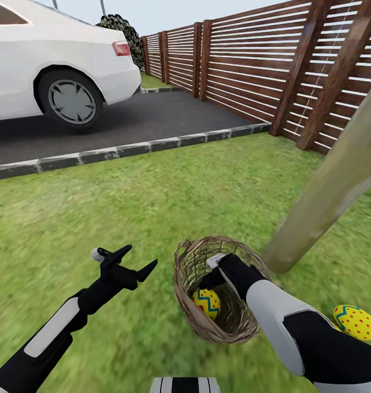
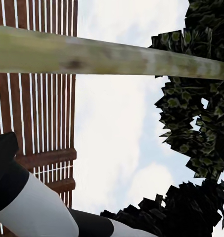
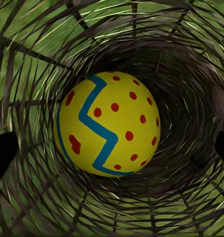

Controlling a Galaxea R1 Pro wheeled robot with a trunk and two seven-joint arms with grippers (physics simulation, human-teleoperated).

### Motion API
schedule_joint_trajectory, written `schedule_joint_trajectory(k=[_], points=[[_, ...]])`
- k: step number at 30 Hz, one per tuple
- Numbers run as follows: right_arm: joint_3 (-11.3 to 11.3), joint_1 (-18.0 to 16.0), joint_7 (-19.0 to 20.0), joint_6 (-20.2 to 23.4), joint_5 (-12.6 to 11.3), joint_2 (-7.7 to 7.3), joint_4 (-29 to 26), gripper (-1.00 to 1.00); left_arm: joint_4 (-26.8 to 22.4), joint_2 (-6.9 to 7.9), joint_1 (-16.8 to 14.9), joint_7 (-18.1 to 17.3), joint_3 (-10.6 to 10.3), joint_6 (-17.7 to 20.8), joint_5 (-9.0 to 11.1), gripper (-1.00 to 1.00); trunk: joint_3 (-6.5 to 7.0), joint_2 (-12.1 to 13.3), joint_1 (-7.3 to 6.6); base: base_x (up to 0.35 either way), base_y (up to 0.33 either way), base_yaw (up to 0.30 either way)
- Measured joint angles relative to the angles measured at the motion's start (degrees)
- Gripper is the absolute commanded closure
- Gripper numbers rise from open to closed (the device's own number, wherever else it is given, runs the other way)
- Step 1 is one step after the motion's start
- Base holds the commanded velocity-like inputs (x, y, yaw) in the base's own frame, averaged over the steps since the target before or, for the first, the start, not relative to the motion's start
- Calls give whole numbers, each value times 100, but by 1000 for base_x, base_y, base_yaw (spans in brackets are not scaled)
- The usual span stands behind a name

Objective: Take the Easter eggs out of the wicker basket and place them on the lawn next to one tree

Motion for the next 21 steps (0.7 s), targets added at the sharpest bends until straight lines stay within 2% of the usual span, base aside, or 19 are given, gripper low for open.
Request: schedule_joint_trajectory(k=[5,21], points=[[1,0,139,-7,2,-8,-6,-100,-17,-7,0,-2,-2,-2,-10,-100,-110,-6,13,0,0,0],[-7,0,115,-257,2,-21,-70,-100,-16,-32,0,-2,-9,-2,-12,-100,-465,-28,55,0,0,0]])
